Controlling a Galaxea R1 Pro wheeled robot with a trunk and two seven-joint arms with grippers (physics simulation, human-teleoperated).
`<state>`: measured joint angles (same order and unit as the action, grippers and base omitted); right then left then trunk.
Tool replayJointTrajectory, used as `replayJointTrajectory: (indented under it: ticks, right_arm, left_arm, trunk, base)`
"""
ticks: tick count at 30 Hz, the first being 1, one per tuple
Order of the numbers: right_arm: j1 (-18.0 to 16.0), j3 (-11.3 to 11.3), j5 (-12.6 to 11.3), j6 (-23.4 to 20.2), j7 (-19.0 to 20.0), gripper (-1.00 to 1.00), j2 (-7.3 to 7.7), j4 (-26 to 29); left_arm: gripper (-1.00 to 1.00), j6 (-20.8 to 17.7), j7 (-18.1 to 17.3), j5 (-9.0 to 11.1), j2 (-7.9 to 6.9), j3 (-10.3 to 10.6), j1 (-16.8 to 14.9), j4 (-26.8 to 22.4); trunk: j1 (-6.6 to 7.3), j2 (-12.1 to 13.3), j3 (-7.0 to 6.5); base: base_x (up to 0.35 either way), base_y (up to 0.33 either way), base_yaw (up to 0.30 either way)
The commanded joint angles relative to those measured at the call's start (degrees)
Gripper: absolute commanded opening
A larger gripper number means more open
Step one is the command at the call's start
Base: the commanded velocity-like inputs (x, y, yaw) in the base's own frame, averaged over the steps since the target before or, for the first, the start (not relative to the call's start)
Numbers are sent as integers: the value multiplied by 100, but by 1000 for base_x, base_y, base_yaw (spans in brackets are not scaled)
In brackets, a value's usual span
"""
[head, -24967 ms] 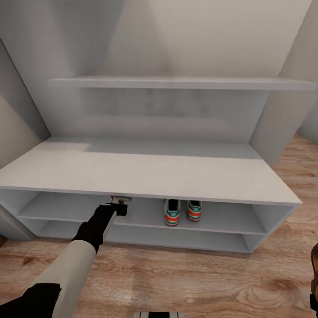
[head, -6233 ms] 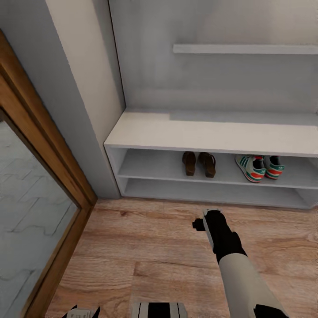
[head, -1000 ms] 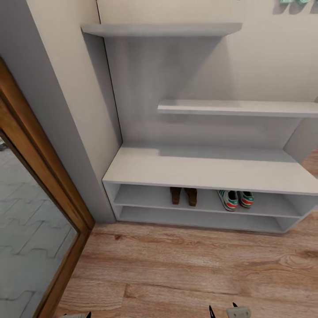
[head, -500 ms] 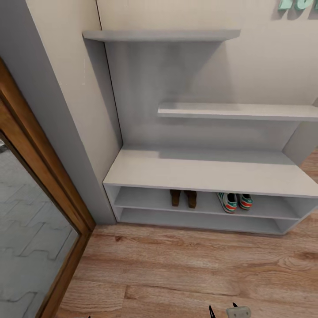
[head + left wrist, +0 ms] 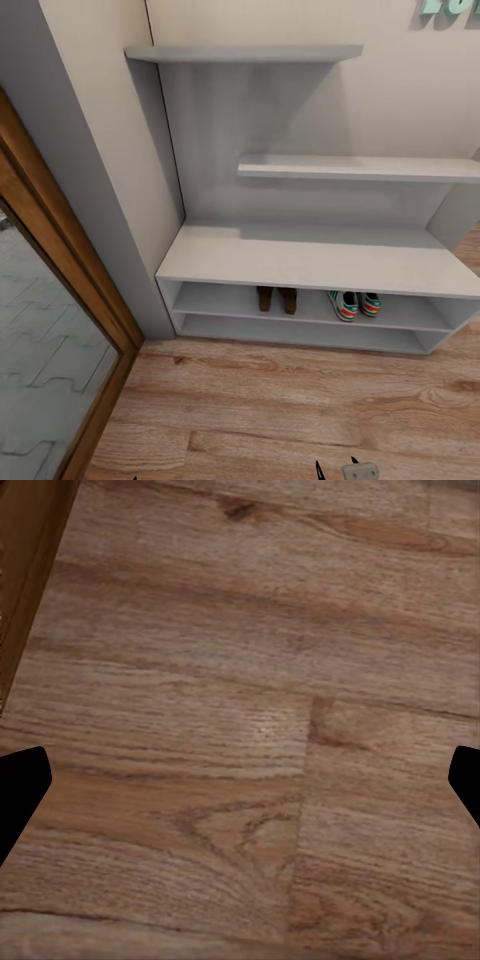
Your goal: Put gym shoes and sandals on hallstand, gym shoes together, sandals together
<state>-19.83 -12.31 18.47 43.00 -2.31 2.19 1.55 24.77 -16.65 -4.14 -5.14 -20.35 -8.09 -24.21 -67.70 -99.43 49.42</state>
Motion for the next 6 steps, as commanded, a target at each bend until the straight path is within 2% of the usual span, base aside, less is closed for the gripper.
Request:
replayJointTrajectory:
  ticks: [1,6]
  right_arm:
    - [-4,-35,60,16,-24,100,0,-6]
    - [-3,-35,60,16,-24,100,0,-6]
  left_arm:
    - [100,19,-40,-43,7,-46,-3,4]
    - [100,19,-40,-43,14,-47,-4,4]
  trunk:
    - [1,-2,4]
    - [1,-2,4]
  base:
    - [0,0,0]
    - [0,0,0]
